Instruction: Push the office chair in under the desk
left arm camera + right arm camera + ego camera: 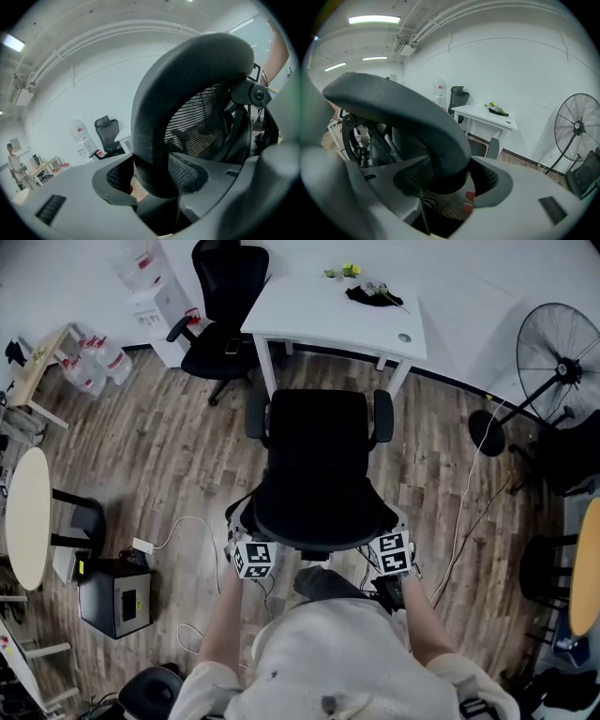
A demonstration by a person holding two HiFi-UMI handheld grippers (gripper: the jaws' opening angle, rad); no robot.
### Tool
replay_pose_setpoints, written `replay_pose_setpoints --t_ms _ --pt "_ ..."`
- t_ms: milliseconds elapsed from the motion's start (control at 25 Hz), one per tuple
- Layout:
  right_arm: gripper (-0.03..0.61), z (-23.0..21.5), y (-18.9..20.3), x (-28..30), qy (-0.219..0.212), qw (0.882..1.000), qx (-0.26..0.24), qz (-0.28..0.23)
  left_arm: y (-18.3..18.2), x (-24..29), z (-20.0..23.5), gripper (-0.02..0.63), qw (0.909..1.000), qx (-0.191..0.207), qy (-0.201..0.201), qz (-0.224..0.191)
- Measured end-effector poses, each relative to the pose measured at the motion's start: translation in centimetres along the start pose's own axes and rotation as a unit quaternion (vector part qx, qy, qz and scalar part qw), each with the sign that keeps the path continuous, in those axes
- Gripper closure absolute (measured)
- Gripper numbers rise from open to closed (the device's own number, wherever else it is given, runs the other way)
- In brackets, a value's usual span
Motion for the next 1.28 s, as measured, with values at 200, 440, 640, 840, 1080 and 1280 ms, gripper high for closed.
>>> replay_pose_setpoints --t_ms 200,440,640,840,1080,1280 --pt "0.319 -0.8 -1.5 1.3 -0.003 1.000 0.002 0.000 -0.5 1.7 1.0 0.373 0.9999 -0.015 0.002 0.007" --pt "0.318 -2.2 -2.3 1.9 -0.006 1.000 0.011 -0.003 -1.6 3.4 1.2 0.374 0.9995 -0.023 0.022 0.007" --pt "0.318 -1.5 -2.8 2.2 -0.002 1.000 0.016 -0.002 -1.5 3.5 2.2 0.375 0.9992 -0.025 0.030 0.009" --pt "0.318 -1.9 -2.6 2.1 0.009 1.000 0.010 -0.005 -1.7 3.7 1.9 0.374 0.9994 -0.019 0.028 -0.001" --pt "0.316 -1.9 -2.8 1.8 0.015 1.000 0.009 -0.013 -1.8 3.8 1.9 0.374 0.9996 -0.011 0.026 0.003" --pt "0.315 -2.5 -2.7 1.1 0.020 1.000 0.006 -0.012 -2.7 3.7 1.4 0.374 0.9996 -0.009 0.028 -0.003"
Point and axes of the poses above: the fingertips, and each gripper's own axes: x forward along the fingers, z to its left, y out of its underside, the point moved 1 cm from there along -x, backward along the fingers
